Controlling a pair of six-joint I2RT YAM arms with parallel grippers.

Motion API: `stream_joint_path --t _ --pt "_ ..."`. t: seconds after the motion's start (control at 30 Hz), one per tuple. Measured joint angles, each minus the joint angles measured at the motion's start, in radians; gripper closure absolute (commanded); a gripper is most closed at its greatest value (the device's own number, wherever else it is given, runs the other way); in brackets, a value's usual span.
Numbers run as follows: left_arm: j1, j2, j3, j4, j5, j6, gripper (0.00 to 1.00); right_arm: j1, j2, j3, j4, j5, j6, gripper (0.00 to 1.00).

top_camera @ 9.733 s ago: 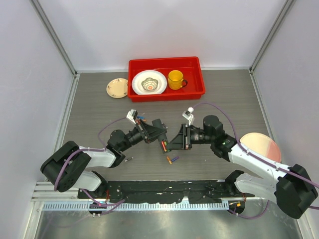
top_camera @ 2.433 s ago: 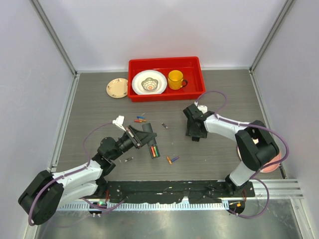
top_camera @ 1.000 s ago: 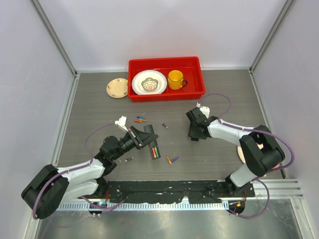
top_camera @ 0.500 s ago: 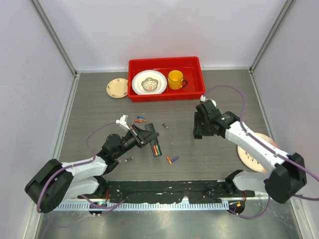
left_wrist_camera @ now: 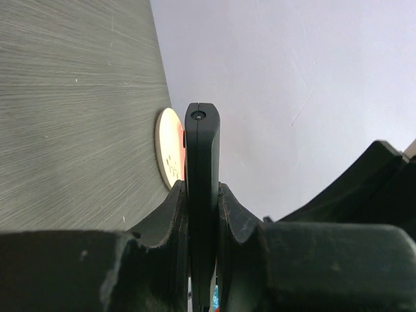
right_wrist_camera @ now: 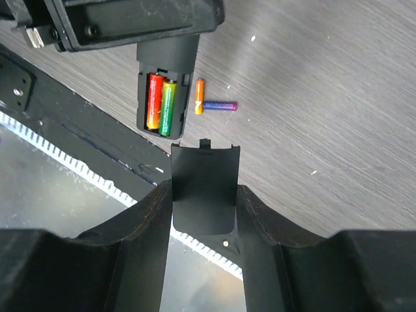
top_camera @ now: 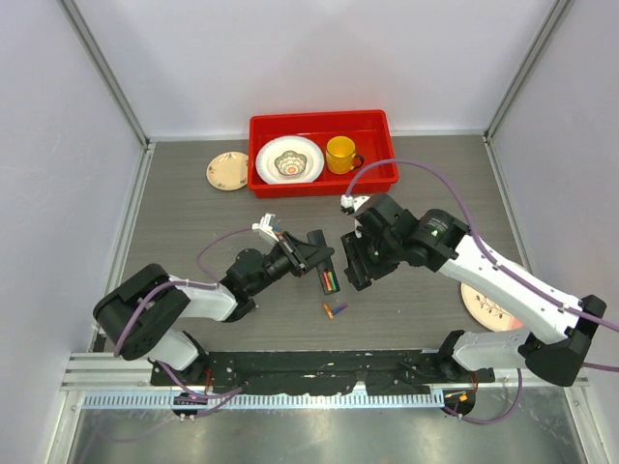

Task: Load the batteries into the remote control

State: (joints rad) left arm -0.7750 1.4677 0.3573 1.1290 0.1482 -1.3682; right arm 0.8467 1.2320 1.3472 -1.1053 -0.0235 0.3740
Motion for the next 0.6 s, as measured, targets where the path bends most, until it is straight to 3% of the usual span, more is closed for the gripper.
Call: stream_joint_path --t 0.6 --pt "-0.047 0.056 -0.001 0.048 -0.238 -0.045 1.0 0.129 0.158 -0.035 0.091 0.135 0.086 0.99"
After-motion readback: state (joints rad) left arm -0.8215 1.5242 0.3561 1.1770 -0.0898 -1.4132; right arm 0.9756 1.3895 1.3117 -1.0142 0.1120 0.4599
